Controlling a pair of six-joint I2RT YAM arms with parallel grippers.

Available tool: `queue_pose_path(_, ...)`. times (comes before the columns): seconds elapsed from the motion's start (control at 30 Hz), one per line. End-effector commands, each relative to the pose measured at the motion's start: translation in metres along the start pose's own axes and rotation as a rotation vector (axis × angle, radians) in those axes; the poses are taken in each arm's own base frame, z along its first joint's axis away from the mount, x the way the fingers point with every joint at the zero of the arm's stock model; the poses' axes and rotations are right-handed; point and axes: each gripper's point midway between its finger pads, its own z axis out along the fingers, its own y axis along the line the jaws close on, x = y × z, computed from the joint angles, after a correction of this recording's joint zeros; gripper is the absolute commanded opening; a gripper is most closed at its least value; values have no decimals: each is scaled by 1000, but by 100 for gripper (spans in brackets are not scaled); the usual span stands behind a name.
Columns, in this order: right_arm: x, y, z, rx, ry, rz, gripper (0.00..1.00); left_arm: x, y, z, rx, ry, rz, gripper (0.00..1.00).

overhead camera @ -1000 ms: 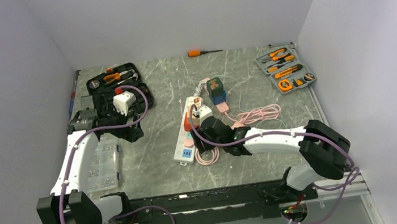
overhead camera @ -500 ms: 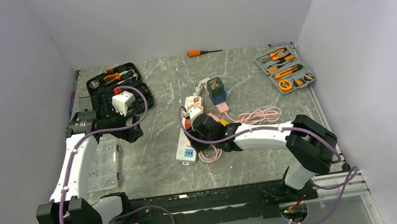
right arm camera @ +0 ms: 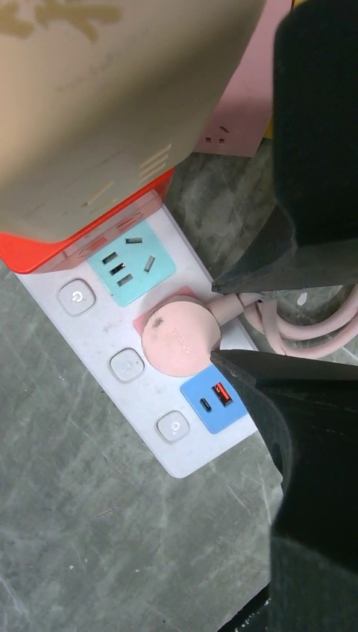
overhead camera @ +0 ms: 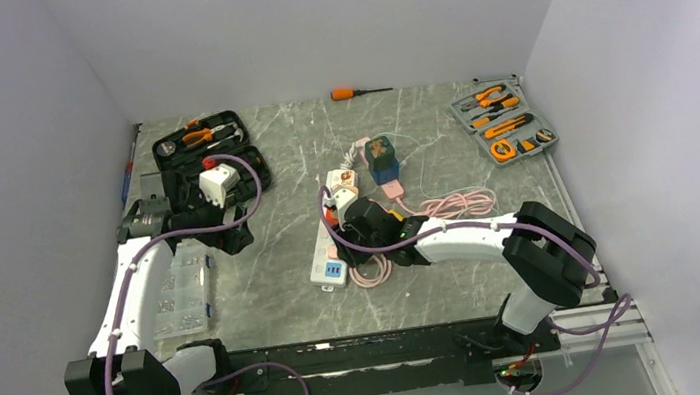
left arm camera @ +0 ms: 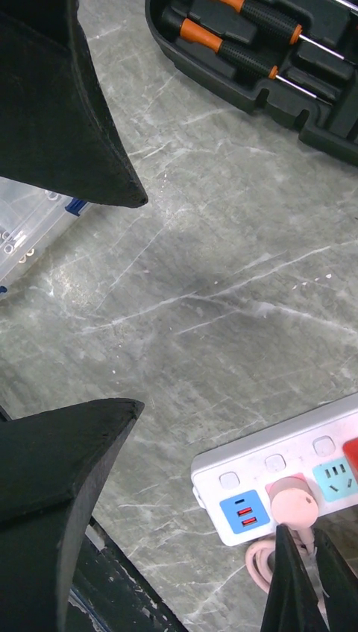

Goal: Pull the plug off the socket
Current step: Remove the plug from the socket.

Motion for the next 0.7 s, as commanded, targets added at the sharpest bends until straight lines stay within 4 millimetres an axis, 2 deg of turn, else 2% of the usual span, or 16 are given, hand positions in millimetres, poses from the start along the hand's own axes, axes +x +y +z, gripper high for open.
queue_pose_path(0.0, 42, -1, -3, -25, 138, -22, 40, -16, -7, -11, 16, -55, 69, 99)
queue_pose_path(0.1, 41, 0, -9, -33, 131, -14, 54, -15, -7, -12, 15, -54, 73, 99)
queue_pose_path(0.17, 40, 2, -12, -39, 124, -10, 56, -16, -8, -11, 22, -55, 70, 99)
queue_pose_path(0.4, 39, 1, -23, -36, 117, -5, 52, -18, -11, -12, 33, -69, 66, 99)
queue_pose_path(0.53, 49, -15, -21, 51, 175, -27, 45, -17, -12, -13, 37, -68, 70, 99)
queue_pose_path(0.67, 61, -28, -16, 135, 252, -70, 44, -17, -13, -14, 37, -71, 78, 99)
